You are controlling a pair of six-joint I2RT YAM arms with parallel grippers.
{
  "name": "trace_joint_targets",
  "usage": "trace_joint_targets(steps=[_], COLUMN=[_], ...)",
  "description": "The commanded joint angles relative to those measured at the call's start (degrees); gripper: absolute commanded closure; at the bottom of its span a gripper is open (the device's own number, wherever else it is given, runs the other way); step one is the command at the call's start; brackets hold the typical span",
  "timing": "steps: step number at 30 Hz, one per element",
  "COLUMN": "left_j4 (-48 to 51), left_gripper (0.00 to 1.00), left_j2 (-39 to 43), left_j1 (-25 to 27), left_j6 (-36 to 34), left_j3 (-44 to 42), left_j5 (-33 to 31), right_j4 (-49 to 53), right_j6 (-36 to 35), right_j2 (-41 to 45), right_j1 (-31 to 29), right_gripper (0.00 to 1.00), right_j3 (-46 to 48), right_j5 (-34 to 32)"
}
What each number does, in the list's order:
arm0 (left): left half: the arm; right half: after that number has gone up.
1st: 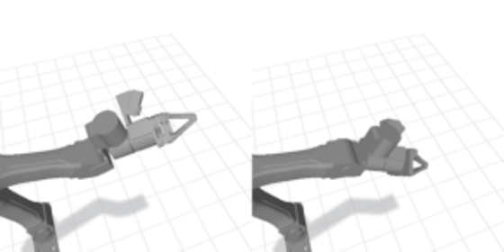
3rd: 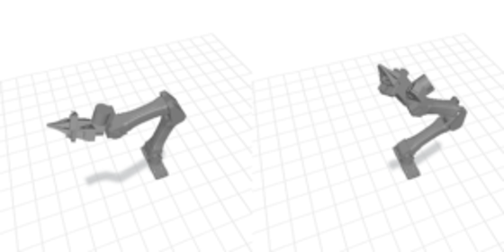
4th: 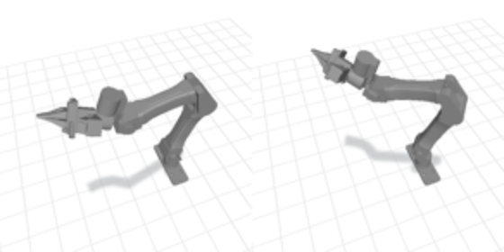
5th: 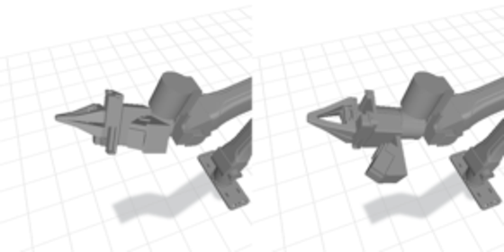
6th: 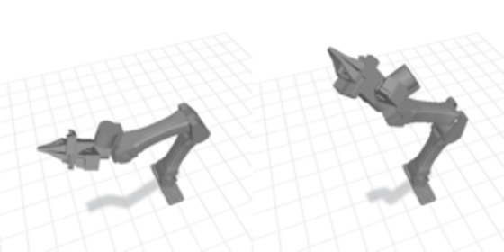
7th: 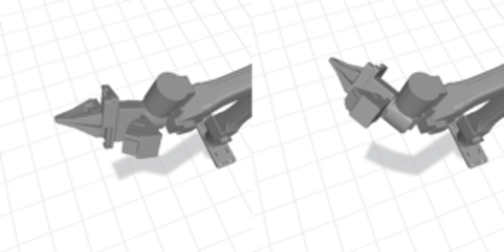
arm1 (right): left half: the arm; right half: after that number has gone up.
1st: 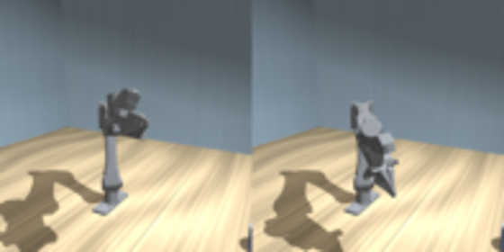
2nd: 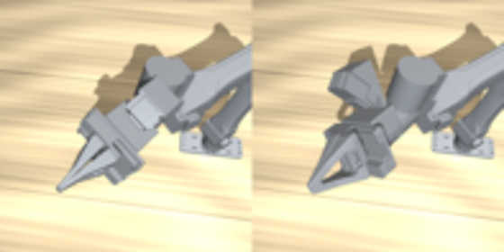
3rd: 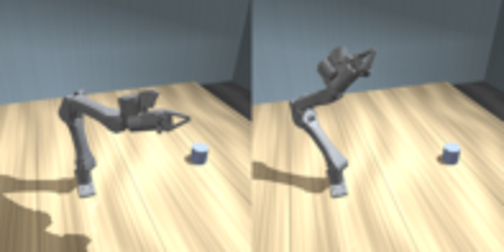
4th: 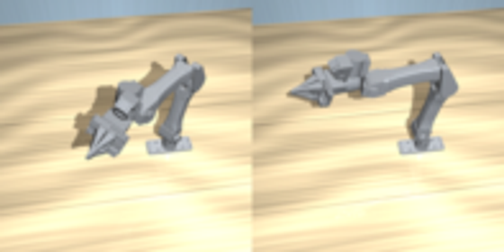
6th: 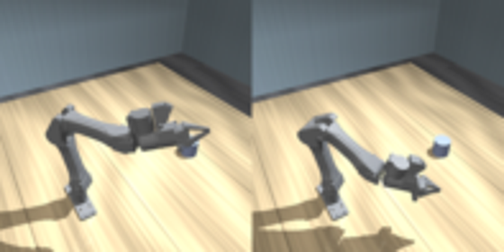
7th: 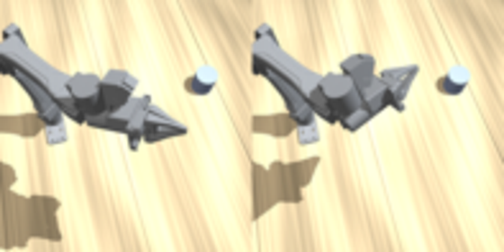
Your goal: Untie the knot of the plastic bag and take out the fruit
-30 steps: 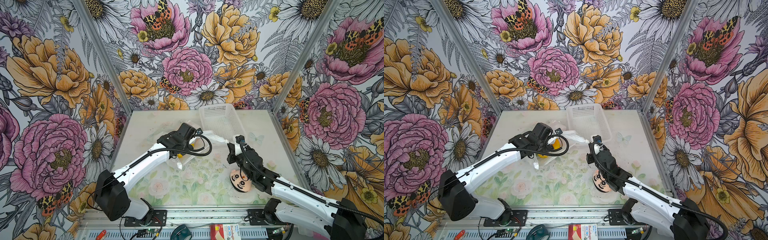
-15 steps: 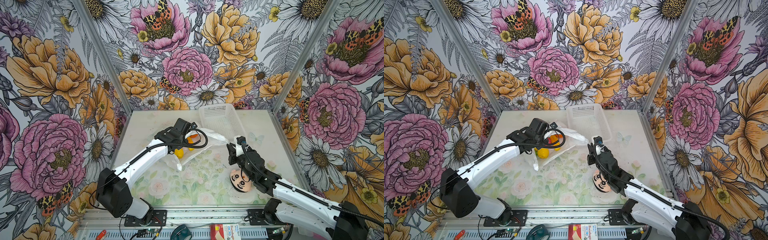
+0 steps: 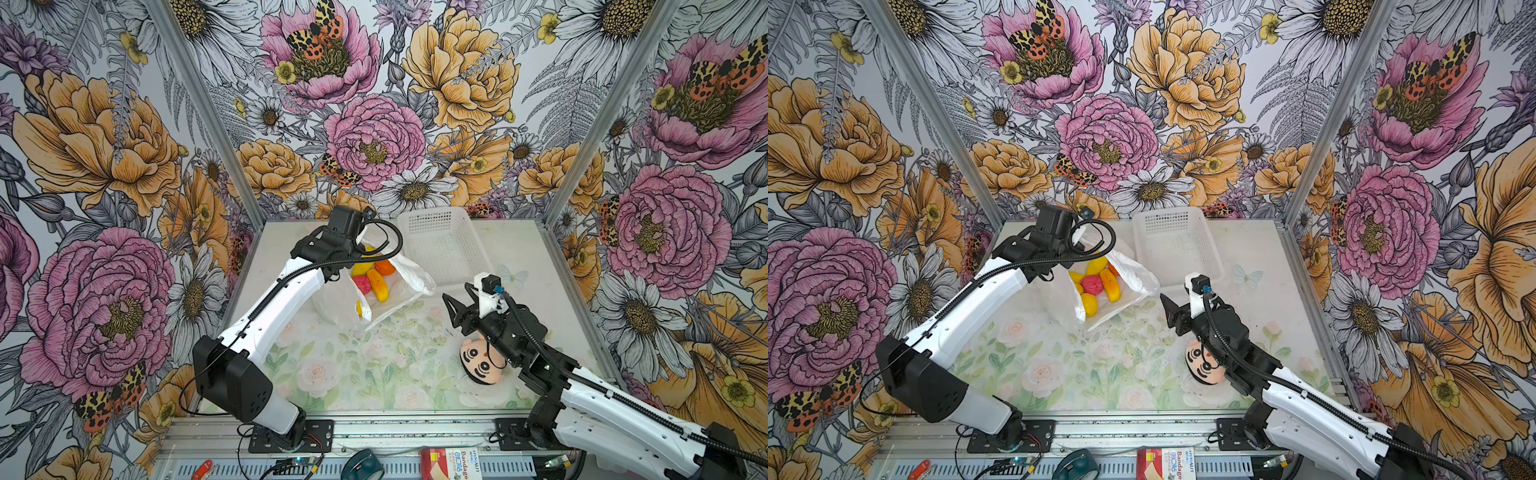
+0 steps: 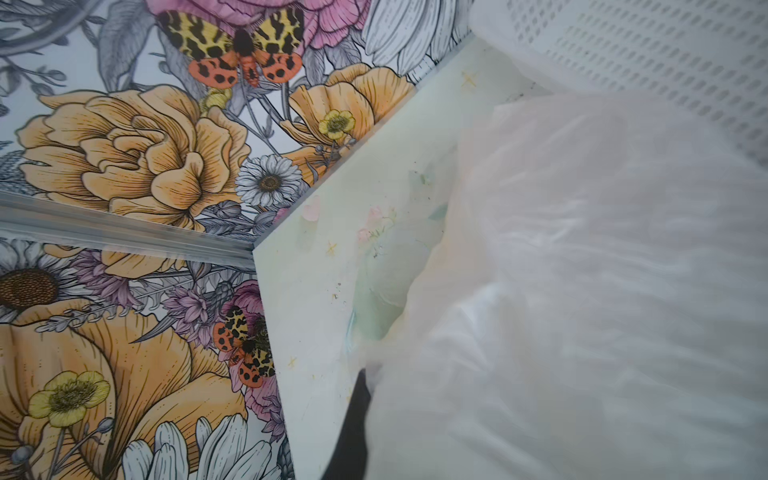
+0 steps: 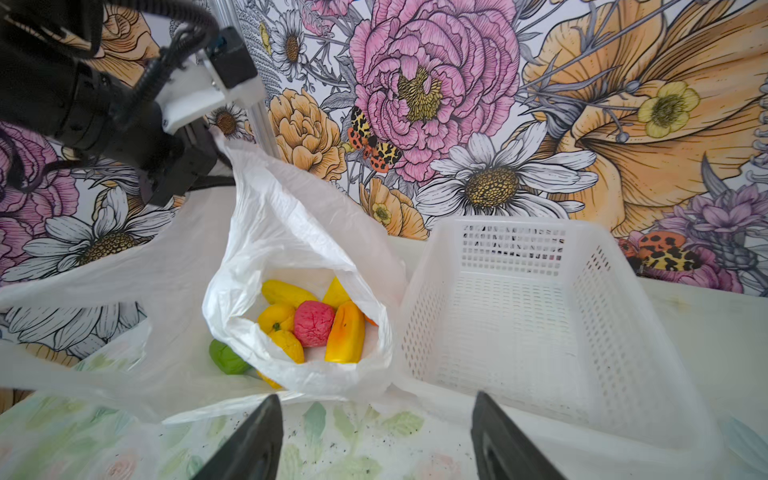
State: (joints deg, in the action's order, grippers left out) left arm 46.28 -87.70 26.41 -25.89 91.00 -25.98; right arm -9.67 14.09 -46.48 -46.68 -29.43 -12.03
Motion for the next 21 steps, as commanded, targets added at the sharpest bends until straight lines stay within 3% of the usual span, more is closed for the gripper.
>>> trace_joint_targets(steps=[1, 7, 9, 12, 15, 21], left_j4=[-0.4, 4.55, 5.55, 5.7, 5.6, 5.15], left_gripper=[1.0, 1.0, 1.0, 1.0, 1.0, 1.0], left_j2=[-0.82, -4.9, -4.66, -1.42, 3.18, 8.25], left_j1=[-0.24, 0.69, 1.2, 2.9, 4.16, 0.57], left_j6=[0.14, -0.33, -0.46, -0.4, 0.88, 8.24], left_j3=[7.51, 21.48, 21.72, 15.41, 6.01, -5.92], left_j5=[-4.18, -9.01, -10.76, -10.15, -4.92, 16.83], right_j4=[1.05, 1.23, 1.8, 2.52, 2.9, 2.86], right_j6=[-0.1, -0.66, -1.08, -1.85, -2.78, -4.48], right_j2=[-2.11, -2.84, -2.48, -2.38, -3.48, -9.2], right_j1=[-2.39, -5.09, -5.45, -5.82, -6.13, -7.7], right_gripper=[0.29, 0.29, 0.29, 0.29, 0.31, 0.37], right_j3=[-3.28, -4.34, -4.62, -4.93, -5.76, -8.7], right_j5=[1.11, 0.98, 1.62, 2.82, 6.15, 15.17])
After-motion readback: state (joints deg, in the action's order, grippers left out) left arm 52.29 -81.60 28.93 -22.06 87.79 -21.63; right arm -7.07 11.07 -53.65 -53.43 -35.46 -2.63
